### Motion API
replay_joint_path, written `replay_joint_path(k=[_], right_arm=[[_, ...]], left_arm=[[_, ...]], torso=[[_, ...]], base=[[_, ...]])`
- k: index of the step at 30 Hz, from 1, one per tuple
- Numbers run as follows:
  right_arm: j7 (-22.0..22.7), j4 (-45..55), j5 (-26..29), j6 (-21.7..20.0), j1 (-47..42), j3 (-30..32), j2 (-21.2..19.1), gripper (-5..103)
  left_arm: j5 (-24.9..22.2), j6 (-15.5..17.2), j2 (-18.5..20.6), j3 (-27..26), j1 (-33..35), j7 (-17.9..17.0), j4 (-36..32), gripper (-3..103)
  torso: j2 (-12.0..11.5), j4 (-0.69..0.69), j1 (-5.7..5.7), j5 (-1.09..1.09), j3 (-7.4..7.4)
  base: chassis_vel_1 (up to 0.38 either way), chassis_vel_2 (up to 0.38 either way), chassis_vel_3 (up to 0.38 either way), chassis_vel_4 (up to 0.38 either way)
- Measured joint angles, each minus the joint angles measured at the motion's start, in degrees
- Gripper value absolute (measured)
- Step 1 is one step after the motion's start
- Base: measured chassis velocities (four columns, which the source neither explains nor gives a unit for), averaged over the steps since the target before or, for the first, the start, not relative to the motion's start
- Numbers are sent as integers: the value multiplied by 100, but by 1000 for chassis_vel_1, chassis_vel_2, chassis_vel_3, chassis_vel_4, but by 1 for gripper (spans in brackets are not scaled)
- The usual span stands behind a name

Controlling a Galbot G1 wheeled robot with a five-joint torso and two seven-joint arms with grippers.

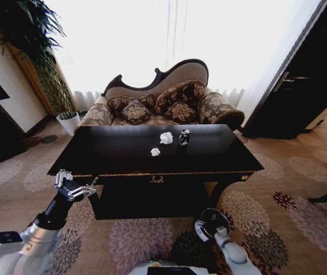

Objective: Move to the front of the table and place the trash on the table into the trash bin.

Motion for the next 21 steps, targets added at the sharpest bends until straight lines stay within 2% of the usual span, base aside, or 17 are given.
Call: replay_joint_path(k=[2, 5, 6, 7, 9, 10, 12, 13, 15, 17, 21], right_arm=[[-135, 144, 81, 45, -77, 8, 24, 100], [-1072, 525, 615, 370, -294, 107, 87, 100], [-1072, 525, 615, 370, -294, 107, 87, 100], [-1264, 578, 698, 447, -318, 149, 94, 100], [-2266, 821, 1181, 770, -394, 340, 99, 100], [-2570, 950, 1419, 829, -444, 377, 99, 100], [-2714, 1038, 1551, 835, -476, 401, 99, 100], [-3063, 1278, 1926, 847, -539, 482, 100, 100], [-3178, 1353, 2047, 860, -552, 511, 101, 100], [-3520, 1663, 2413, 922, -623, 650, 104, 100], [-3723, 2093, 2798, 985, -782, 724, 151, 100]], left_arm=[[-4, -1, -3, -1, -2, 0, 1, 100], [-23, -18, -15, -3, -10, -1, 14, 100], [-23, -18, -15, -3, -10, -1, 14, 100], [-24, -22, -17, -3, -12, 0, 19, 100], [-24, -32, -21, -2, -19, -1, 29, 100], [-24, -33, -26, 1, -20, 0, 29, 100], [-24, -33, -30, 2, -22, 0, 29, 100], [-23, -33, -54, 10, -27, 0, 23, 100], [-20, -33, -65, 14, -27, 0, 18, 100], [-4, -33, -113, 28, -10, 2, -17, 100], [-4, -33, -129, -2, 6, 4, -41, 100]], torso=[[0, 0, -1, 0, 0], [0, 0, 0, 2, 0], [0, 0, 0, 2, 0], [0, 0, 0, 2, 0], [0, 0, 0, -1, 0], [0, 1, 0, 2, 0], [0, 0, 0, 2, 0], [0, -1, 0, 0, 0], [0, 0, 0, -1, 0], [0, 1, 0, 0, 0], [0, 0, 0, 1, 0]], base=[[0, 0, 0, 0], [0, 0, 0, 0], [0, 0, 0, 0], [0, 0, 0, 0], [0, 0, 0, 0], [0, 0, 0, 0], [0, 0, 0, 0], [0, 0, 0, 0], [0, 0, 0, 0], [0, 0, 0, 0], [0, 0, 0, 0]])
